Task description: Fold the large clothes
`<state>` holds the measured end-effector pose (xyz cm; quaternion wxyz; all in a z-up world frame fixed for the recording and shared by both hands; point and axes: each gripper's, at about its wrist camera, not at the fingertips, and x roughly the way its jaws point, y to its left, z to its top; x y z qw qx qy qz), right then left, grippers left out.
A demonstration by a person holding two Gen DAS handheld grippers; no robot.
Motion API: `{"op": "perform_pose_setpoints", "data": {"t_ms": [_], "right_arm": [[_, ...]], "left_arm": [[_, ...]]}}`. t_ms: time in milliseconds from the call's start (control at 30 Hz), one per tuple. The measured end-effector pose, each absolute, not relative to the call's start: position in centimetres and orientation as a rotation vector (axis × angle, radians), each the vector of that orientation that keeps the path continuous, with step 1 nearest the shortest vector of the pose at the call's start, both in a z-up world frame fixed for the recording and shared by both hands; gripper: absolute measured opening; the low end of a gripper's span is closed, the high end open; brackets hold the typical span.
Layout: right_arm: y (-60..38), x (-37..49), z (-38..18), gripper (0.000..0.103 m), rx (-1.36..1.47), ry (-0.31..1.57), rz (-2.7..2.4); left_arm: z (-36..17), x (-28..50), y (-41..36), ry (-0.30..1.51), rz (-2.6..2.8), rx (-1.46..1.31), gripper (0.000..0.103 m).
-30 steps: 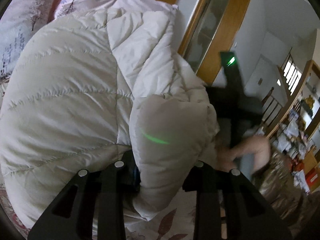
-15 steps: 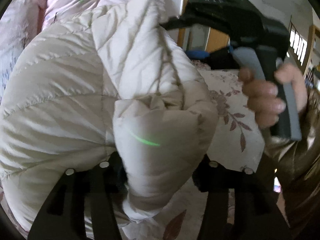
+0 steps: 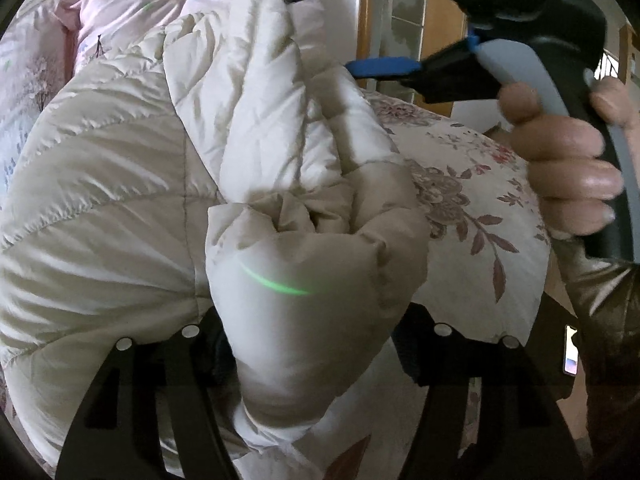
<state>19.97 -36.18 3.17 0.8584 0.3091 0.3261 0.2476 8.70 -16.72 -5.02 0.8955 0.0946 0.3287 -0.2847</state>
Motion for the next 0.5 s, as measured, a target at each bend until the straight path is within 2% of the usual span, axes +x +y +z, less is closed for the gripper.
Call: {"op": "perform_pose_setpoints", "data": {"t_ms": [133, 267, 333, 367, 400, 433, 467, 500], "right_arm": [[-35.5, 20.6, 2.3, 0.085, 0.612, 0.757, 0.526], [-34.5, 21.2, 1.6, 0.095, 0.632, 0.8, 0.611], [-33.6, 21.3, 1.6, 0.095, 0.617, 0.809, 0.636], [-33.2, 21.3, 1.7, 0.092, 0.596, 0.809, 0.622], [-32.6, 21.3, 1.9, 0.083, 0.561, 0.801, 0.592], [-32.2, 21.4, 1.9, 0.045, 0.535, 0.798, 0.576], [-31.8, 21.7, 2.0, 0.031, 0.509, 0.804, 0.562], [-31.5, 22.1, 2.0, 0.026, 0.497, 0.803, 0.551]], "left_arm": [[-4.6, 9.4, -16.7, 0.686, -0.586, 0.181, 0.064], [-4.6, 9.1, -16.3, 0.688, -0.585, 0.174, 0.064], [-4.6, 9.0, -16.1, 0.688, -0.584, 0.173, 0.064], [-4.6, 9.0, -16.2, 0.688, -0.584, 0.172, 0.064], [-4.6, 9.0, -16.2, 0.688, -0.584, 0.169, 0.064], [-4.5, 9.1, -16.0, 0.686, -0.584, 0.165, 0.065], [-4.5, 9.1, -15.9, 0.681, -0.583, 0.162, 0.066], [-4.2, 9.0, -15.6, 0.673, -0.587, 0.15, 0.066]]}}
